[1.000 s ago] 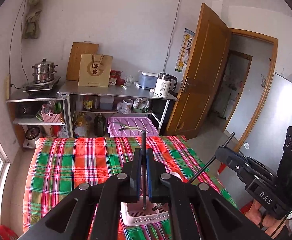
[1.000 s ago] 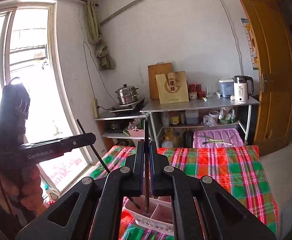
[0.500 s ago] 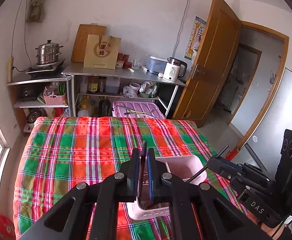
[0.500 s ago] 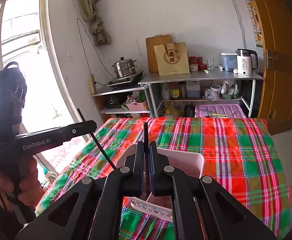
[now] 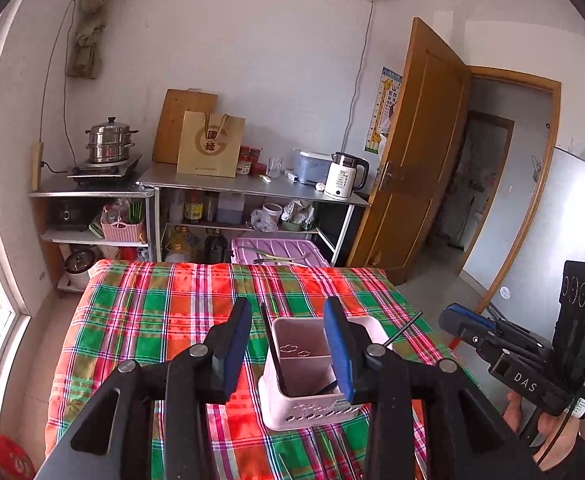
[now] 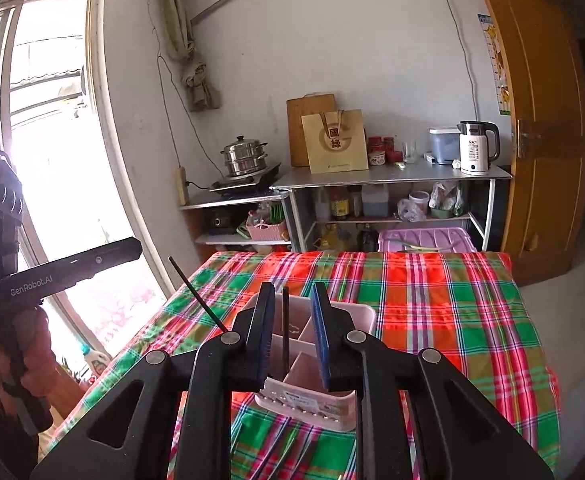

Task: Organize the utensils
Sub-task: 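Open the left tool over the basket while the right tool releases its chopstick, then move both tools back down toward the remaining black chopsticks, then close the left tool on a black chopstick while the right tool grasps another, then lift both black chopsticks and carry them over the pink basket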

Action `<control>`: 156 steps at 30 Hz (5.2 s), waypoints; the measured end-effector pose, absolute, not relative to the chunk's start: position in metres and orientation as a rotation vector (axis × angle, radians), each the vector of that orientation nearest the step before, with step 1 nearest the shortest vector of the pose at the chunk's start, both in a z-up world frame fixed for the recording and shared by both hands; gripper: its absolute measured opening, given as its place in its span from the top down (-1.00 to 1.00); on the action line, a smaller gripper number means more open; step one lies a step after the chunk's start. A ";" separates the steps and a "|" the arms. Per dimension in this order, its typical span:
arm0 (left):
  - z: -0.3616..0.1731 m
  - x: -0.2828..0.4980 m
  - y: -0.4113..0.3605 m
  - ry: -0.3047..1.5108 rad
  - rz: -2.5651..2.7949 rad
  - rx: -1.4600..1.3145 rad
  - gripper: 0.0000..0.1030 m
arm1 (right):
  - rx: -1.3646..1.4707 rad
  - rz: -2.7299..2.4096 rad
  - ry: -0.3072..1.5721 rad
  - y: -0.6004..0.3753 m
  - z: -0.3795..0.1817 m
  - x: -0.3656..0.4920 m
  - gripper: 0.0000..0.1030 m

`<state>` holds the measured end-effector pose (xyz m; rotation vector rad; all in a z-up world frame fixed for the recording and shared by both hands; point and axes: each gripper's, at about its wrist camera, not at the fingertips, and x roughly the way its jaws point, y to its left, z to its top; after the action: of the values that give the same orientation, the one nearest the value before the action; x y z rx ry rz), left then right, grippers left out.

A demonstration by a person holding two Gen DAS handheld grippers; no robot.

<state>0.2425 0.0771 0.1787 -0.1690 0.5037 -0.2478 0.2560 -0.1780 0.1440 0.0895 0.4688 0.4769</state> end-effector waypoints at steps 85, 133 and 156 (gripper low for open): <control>-0.050 0.246 -0.005 0.996 -0.335 0.050 0.81 | 0.111 0.480 0.904 -0.184 -0.036 0.240 0.64; 0.026 0.232 0.020 0.857 -0.346 0.093 0.91 | 0.090 0.521 0.835 -0.166 0.009 0.245 0.89; 0.127 0.171 0.031 0.631 -0.351 0.047 0.92 | 0.061 0.550 0.552 -0.172 0.111 0.187 0.92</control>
<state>0.1712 0.0310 0.1274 0.0471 0.6308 -0.3514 0.1871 -0.1716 0.1109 0.0613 0.5524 0.5499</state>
